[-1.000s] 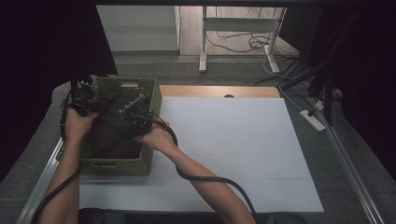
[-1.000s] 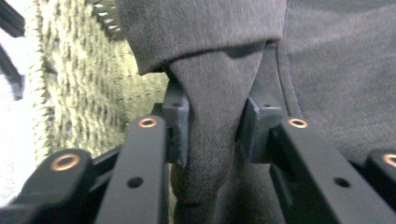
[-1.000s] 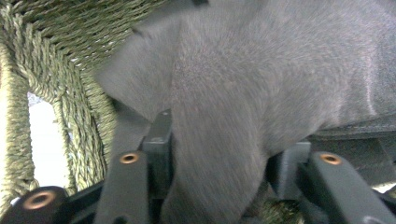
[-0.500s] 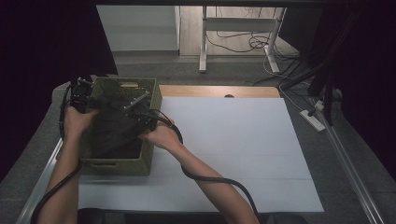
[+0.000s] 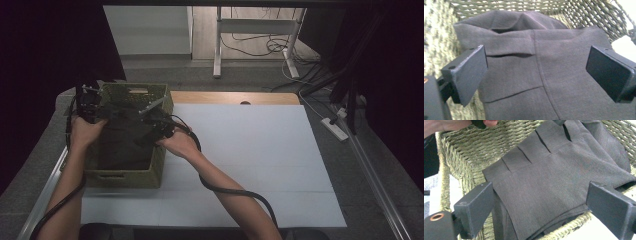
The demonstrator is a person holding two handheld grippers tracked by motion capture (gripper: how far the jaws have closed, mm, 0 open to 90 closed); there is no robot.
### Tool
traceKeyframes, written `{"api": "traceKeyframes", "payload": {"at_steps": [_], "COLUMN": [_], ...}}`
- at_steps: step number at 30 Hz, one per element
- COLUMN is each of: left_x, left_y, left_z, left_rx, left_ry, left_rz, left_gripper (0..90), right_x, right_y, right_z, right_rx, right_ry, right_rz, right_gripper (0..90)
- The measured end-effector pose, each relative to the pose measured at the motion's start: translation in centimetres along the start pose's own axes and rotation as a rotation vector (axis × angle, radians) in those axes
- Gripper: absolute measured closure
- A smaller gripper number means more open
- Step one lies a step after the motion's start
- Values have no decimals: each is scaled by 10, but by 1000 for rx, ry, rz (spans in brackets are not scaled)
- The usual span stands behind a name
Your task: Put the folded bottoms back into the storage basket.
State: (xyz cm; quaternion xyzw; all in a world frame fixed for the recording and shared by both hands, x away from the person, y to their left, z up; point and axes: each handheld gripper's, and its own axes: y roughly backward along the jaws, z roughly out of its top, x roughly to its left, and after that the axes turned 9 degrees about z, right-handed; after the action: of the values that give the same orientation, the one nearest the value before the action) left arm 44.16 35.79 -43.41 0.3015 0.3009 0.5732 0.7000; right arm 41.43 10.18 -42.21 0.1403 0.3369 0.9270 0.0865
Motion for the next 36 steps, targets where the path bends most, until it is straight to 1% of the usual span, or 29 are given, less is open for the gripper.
{"api": "traceKeyframes", "payload": {"at_steps": [1,4,6,8,10,14,16,18,21,26,30,34,36], "left_x": [-1,-6,-8,-11,-13,-20,-23,-25,-27,-35,-41,-46,-48], "left_y": [0,-1,-3,-3,-3,-3,-3,-3,-2,1,5,10,12], "left_z": [-1,-6,-9,-12,-15,-20,-22,-24,-27,-31,-36,-39,-42], "left_rx": [2,-1,-12,-27,-33,-20,-21,-35,-31,-36,-54,-48,-49], "left_ry": [-5,-14,-16,-31,-50,-94,-114,-128,-129,-152,-165,-181,-178], "left_rz": [-10,-24,-35,-40,-47,-52,-60,-85,-129,-158,-162,-149,-154], "left_gripper": [41,31,15,0,0,0,2,5,11,11,14,11,9], "right_x": [0,1,1,1,1,1,1,1,1,2,1,1,1], "right_y": [0,1,1,2,3,5,6,8,9,11,13,16,18], "right_z": [-1,-4,-6,-8,-10,-13,-14,-15,-16,-19,-23,-26,-28], "right_rx": [1,3,5,9,9,2,-1,-1,0,-4,-19,-30,-30], "right_ry": [5,10,19,27,33,36,38,45,52,63,62,63,60], "right_rz": [-2,15,16,19,19,21,22,22,19,22,27,32,32], "right_gripper": [80,66,57,40,34,29,26,25,22,18,10,11,11]}}
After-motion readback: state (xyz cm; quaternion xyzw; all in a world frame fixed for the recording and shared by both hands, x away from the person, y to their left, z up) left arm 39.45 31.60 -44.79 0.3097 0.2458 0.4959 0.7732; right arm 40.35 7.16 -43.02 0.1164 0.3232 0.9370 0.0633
